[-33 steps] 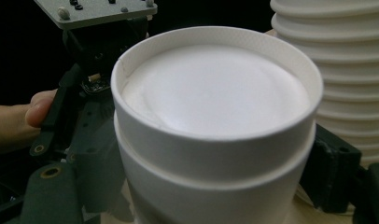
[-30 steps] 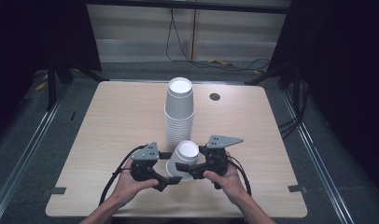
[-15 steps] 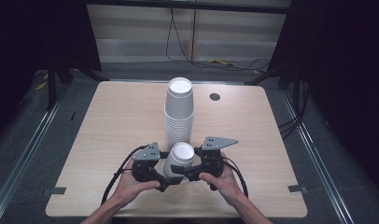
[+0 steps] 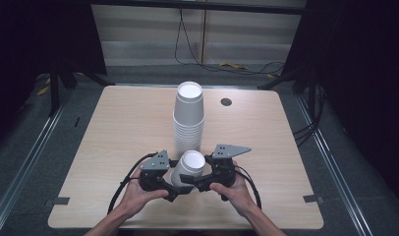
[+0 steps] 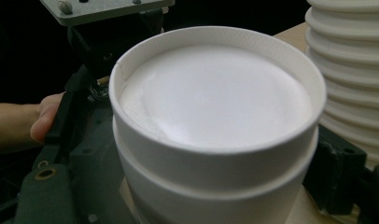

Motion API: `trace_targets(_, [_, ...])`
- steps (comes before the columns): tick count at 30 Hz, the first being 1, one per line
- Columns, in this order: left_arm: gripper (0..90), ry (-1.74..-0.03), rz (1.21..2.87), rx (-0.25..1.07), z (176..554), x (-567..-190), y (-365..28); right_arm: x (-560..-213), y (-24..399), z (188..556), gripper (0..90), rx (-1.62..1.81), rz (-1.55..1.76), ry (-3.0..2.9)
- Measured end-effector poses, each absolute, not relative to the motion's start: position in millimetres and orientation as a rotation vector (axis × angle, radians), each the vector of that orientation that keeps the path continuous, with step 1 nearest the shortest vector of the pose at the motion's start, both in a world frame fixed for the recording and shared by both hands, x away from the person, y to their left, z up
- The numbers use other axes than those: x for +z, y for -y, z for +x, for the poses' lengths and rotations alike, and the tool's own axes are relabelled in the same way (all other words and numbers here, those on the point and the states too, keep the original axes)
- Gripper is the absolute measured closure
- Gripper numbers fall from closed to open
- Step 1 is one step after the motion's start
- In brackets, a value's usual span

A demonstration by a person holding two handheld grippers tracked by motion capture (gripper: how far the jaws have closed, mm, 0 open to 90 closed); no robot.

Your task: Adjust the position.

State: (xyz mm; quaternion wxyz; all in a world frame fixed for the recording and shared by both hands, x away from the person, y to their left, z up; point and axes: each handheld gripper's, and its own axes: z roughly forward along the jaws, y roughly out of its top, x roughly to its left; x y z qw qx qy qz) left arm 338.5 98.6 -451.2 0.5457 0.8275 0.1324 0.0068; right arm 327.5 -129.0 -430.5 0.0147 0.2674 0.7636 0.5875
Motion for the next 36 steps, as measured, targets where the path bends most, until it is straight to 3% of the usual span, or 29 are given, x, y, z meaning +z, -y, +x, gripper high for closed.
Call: trace_targets(36, [13.9, -0.337, 2.003, -0.015, 344, -450, -112, -424, 147, 329, 13.7, 1.815, 0.944, -2.388])
